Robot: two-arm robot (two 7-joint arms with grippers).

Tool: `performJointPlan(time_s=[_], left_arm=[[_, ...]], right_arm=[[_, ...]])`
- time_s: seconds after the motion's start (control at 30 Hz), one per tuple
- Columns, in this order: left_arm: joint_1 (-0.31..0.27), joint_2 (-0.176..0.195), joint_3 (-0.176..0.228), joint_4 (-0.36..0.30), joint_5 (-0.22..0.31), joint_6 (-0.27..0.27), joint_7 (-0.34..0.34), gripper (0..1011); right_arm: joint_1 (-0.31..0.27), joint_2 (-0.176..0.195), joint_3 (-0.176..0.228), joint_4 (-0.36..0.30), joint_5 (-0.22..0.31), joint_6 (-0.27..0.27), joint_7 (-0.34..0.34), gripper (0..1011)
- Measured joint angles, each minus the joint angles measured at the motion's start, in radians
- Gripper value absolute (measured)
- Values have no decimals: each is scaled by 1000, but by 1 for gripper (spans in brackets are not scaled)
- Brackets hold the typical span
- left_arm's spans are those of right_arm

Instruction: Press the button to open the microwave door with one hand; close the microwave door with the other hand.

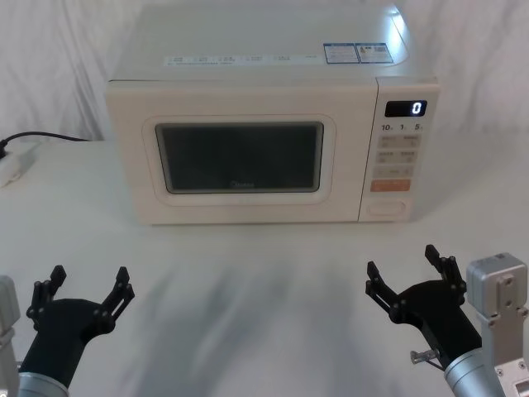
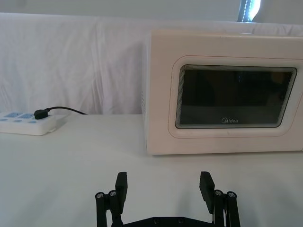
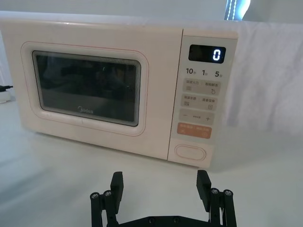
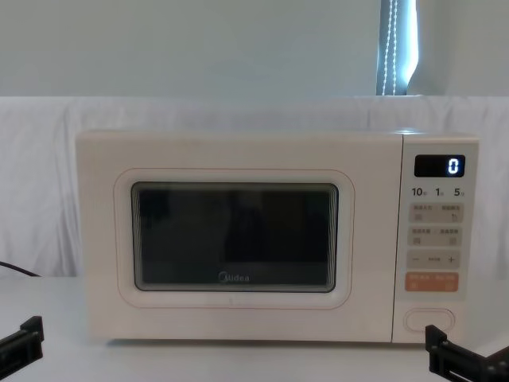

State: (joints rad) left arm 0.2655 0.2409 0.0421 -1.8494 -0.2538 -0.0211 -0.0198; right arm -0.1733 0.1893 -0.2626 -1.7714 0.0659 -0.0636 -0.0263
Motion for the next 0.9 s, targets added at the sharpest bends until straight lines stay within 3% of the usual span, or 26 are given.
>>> performJointPlan(time_s=[0.9], left_arm=[[0,0,0,0,0,0,0,1001]], right_arm=[[0,0,0,0,0,0,0,1002]])
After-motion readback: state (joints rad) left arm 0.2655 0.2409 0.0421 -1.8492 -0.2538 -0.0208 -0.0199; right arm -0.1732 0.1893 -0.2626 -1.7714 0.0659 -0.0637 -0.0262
